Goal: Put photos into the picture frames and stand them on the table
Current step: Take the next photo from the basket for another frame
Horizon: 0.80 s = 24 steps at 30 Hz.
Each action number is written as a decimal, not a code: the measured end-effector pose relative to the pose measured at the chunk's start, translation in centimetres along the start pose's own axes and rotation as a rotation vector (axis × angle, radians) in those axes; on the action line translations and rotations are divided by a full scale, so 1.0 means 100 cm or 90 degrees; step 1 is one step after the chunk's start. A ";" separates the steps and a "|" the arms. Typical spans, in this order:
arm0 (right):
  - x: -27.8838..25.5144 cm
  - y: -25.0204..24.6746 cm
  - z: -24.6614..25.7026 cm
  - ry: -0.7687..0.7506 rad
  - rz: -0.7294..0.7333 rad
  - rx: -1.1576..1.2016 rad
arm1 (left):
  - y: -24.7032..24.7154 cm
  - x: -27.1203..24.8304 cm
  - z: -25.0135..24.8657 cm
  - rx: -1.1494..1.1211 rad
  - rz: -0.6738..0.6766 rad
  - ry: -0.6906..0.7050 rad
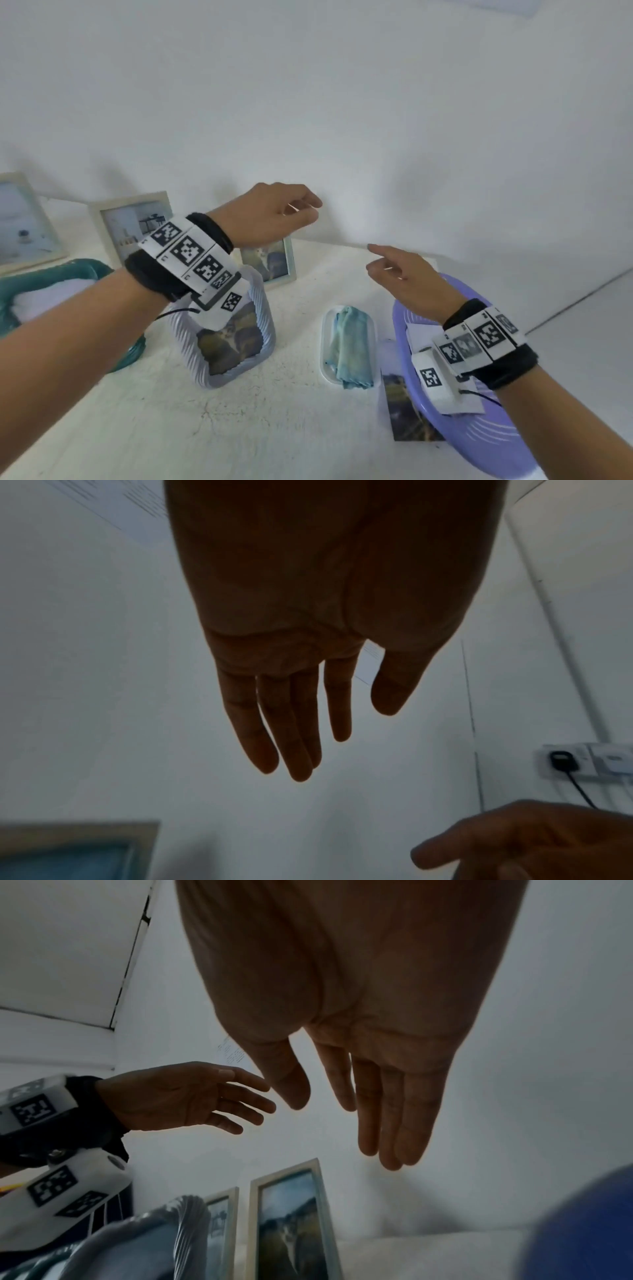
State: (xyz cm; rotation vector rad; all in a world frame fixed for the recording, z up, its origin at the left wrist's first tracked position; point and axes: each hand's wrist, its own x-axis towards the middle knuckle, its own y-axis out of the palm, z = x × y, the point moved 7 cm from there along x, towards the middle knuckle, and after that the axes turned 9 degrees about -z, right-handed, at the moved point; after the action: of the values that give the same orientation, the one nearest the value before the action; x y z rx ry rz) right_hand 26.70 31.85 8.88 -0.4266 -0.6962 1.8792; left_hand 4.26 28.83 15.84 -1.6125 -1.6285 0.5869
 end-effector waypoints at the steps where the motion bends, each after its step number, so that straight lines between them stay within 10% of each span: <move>1: -0.015 -0.005 -0.012 0.009 0.017 -0.014 | 0.019 -0.005 -0.009 0.000 0.020 0.004; 12: -0.185 -0.019 -0.099 0.031 0.255 -0.387 | 0.213 -0.066 -0.029 0.135 0.199 -0.057; 24: -0.198 -0.095 -0.095 -0.110 -0.077 -0.302 | 0.287 -0.051 -0.049 0.324 0.220 0.033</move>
State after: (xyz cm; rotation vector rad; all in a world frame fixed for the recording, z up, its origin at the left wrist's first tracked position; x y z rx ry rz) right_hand 46.84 19.02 7.19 -0.5103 -1.2653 1.6405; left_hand 25.72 25.73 -4.28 -1.5035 -1.0478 1.0332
